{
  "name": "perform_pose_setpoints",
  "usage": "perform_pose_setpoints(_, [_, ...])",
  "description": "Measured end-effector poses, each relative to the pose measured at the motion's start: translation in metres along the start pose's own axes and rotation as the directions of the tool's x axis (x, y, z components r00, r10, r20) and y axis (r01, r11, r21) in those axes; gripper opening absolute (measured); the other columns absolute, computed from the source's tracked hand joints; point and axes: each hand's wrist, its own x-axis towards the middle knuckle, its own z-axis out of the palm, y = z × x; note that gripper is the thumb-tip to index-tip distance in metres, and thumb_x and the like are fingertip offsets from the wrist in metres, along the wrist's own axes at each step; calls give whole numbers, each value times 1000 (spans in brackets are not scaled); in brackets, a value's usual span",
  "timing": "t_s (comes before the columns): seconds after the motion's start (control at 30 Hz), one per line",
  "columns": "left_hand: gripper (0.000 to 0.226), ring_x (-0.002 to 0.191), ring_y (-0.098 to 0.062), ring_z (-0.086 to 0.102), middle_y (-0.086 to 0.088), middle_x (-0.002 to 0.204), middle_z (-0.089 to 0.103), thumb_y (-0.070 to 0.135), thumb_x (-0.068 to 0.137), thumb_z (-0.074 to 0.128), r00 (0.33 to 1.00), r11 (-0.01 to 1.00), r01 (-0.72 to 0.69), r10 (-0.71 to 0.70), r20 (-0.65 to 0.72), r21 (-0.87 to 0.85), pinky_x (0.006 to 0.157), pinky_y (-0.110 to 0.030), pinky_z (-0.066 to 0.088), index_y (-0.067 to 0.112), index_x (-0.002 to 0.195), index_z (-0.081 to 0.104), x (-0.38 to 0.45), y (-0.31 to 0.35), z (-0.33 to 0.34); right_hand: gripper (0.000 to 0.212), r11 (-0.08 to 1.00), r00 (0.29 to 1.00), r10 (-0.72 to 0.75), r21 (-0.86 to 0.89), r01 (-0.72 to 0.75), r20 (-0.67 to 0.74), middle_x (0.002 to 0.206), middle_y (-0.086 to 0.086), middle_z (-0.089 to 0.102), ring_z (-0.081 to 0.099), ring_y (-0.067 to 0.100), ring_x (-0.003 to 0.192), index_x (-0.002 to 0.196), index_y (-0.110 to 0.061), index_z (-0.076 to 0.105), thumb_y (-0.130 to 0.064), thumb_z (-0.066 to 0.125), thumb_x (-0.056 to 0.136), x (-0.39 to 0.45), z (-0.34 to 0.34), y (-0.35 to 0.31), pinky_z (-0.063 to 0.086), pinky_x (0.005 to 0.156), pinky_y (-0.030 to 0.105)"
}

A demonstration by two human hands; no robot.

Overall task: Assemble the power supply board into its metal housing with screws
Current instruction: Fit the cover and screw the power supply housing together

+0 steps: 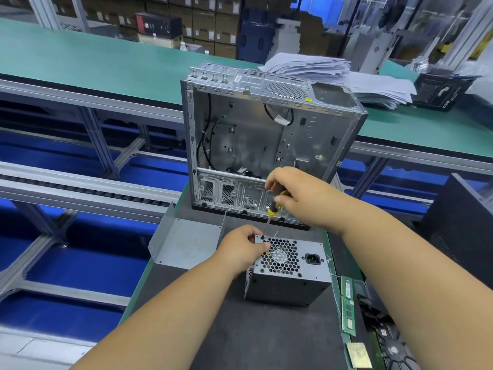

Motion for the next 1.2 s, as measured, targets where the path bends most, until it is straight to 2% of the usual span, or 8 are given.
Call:
perform_pose_setpoints(0.2, [21, 62, -9, 53, 6, 83, 55, 33, 86, 73, 1000, 1000, 7, -7, 11, 29, 40, -12, 38, 30, 102, 59, -1, 1, -1, 12, 981, 1000, 17, -193, -22, -25, 90, -5, 62, 56, 18, 85, 101, -23, 61, -31, 64, 93, 3, -14, -7, 38, 65, 29])
perform_pose_setpoints(0.37, [18, 57, -9, 51, 6, 81, 54, 33, 85, 73, 1000, 999, -4, 4, 12, 32, 37, -14, 36, 36, 92, 56, 0, 1, -1, 46, 863, 987, 159, -482, -152, -26, 64, 0, 46, 40, 15, 56, 67, -19, 39, -53, 47, 96, 13, -12, -12, 29, 48, 28])
perform_pose_setpoints(0.5, [18, 56, -5, 54, 7, 79, 56, 34, 85, 73, 1000, 998, -9, 9, 8, 69, 39, -13, 38, 36, 94, 57, 2, -1, 0, 58, 736, 935, 281, -576, -355, -216, 60, 1, 46, 41, 18, 51, 60, -15, 46, -56, 32, 99, 13, 0, -13, 28, 46, 23])
perform_pose_setpoints(0.63, [19, 34, 3, 46, 7, 74, 53, 31, 85, 73, 1000, 1000, -6, 5, 23, 30, 33, -11, 30, 35, 87, 55, 5, -2, 0, 49, 784, 925, 272, -496, -372, -264, 70, -2, 45, 45, 22, 60, 78, -12, 43, -56, 34, 98, 10, 11, -13, 25, 49, 26])
perform_pose_setpoints(0.73, [19, 32, 3, 45, 5, 76, 51, 30, 85, 73, 1000, 1000, 1, -1, 27, 15, 32, -12, 30, 35, 88, 55, 5, -2, 0, 22, 940, 959, 231, -216, -263, -163, 99, 0, 53, 53, 23, 80, 103, -18, 47, -38, 46, 94, 9, 8, -10, 38, 61, 34])
perform_pose_setpoints(0.87, [19, 34, 2, 47, 6, 78, 52, 32, 84, 73, 1000, 1000, -1, 1, 24, 27, 33, -13, 31, 35, 89, 55, 5, -1, 0, 26, 996, 991, 75, 48, -70, -109, 110, -7, 55, 56, 14, 86, 120, -30, 52, -24, 55, 96, 3, 8, -10, 48, 77, 36])
perform_pose_setpoints(1.1, [19, 35, 4, 47, 6, 77, 53, 32, 84, 73, 1000, 999, -10, 10, 22, 30, 35, -13, 33, 37, 88, 55, 5, -3, 0, 17, 999, 999, 32, -34, -34, -40, 107, -7, 54, 55, 12, 89, 107, -28, 56, -15, 55, 96, 0, 1, -5, 42, 75, 29])
perform_pose_setpoints(1.2, [19, 36, 5, 48, 6, 78, 54, 32, 84, 74, 1000, 1000, -12, 11, 15, 25, 36, -13, 34, 36, 88, 56, 6, -4, 1, 10, 984, 998, 36, -171, -43, -42, 98, -2, 61, 55, 19, 88, 103, -21, 59, -26, 60, 95, 2, -4, -6, 40, 69, 32])
